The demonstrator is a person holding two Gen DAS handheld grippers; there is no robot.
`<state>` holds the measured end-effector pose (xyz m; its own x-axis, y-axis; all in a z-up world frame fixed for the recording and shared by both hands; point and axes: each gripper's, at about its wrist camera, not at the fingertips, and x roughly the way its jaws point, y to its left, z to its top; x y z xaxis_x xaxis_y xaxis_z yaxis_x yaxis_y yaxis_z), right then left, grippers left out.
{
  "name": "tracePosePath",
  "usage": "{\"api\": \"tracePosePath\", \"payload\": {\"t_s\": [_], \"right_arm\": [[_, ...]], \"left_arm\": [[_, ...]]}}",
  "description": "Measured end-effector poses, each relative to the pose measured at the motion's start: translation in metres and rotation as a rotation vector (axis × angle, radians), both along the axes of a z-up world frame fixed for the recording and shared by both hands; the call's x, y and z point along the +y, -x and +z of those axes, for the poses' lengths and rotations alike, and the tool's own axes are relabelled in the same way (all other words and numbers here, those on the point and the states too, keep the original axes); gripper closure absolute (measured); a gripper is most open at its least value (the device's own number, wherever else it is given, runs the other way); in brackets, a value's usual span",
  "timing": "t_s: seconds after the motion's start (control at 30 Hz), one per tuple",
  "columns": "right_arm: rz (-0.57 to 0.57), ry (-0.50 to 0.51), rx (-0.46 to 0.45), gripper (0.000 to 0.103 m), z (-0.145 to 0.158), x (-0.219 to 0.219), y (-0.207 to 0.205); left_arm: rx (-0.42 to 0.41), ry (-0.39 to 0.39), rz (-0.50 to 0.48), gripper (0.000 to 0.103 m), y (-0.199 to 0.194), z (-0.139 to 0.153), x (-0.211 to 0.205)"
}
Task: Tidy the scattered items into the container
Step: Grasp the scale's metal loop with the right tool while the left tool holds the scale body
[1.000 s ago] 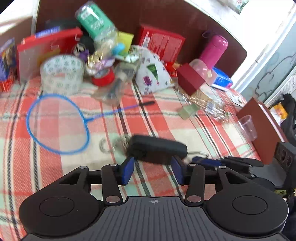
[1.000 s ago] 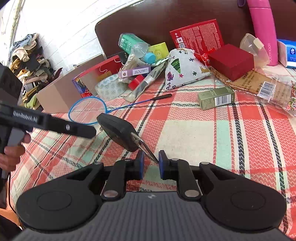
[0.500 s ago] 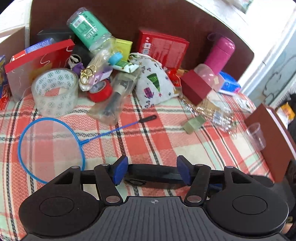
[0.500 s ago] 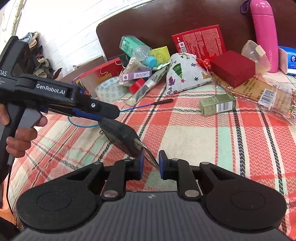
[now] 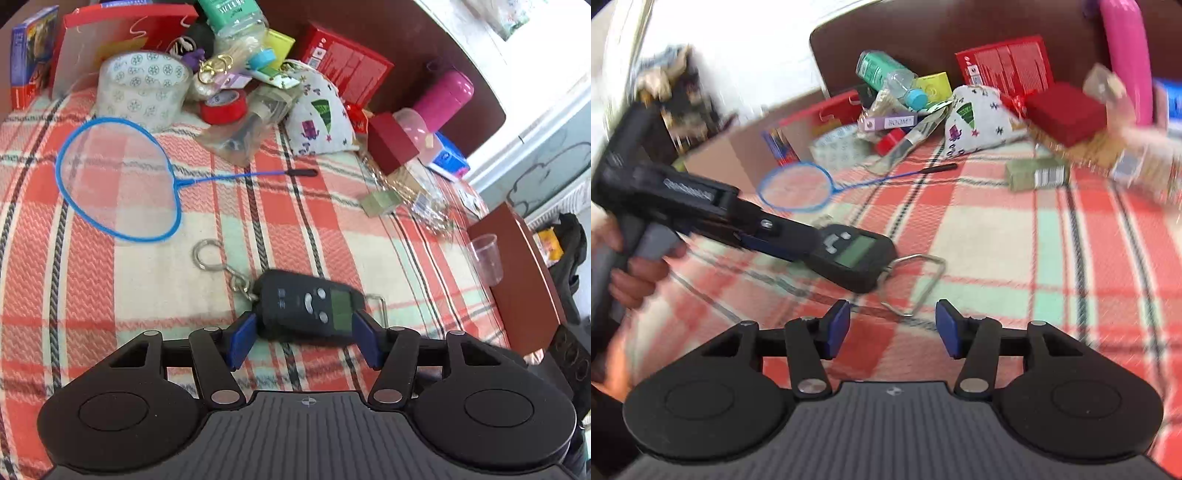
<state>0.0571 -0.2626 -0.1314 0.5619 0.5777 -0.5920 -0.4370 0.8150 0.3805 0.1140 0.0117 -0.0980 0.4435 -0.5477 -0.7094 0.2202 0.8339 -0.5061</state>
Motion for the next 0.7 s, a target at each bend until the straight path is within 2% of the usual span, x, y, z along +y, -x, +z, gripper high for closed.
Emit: {"api": "tracePosePath", "payload": {"t_s": [0.07,0.23,0.4,0.63,0.7], "right_arm": [[-0.018,-0.023,0.014,0.046,-0.001,-0.001,-0.002],[-0.003,0.016,-0.005,0.049,0.002,0.007,-0.007],[0.026,0.116,-0.044,0.049,0.004,0.020,-0.013],[0.072,0.167,-0.074,0.054,0.006,0.029,-0.009],[0.088,0.180,-0.070,0.061,0.003,0.035,-0.013]], "left_arm": [[-0.005,-0.014,0.003,0.033,-0.002,-0.002,-0.002],[-0.009,-0.024,0.000,0.034,-0.009,-0.004,-0.004],[-0.032,-0.080,-0.031,0.042,-0.014,-0.003,-0.011],[-0.031,-0.054,-0.043,0.039,-0.018,-0.007,-0.010],[-0.036,-0.064,-0.045,0.037,-0.020,-0.007,-0.015]]}}
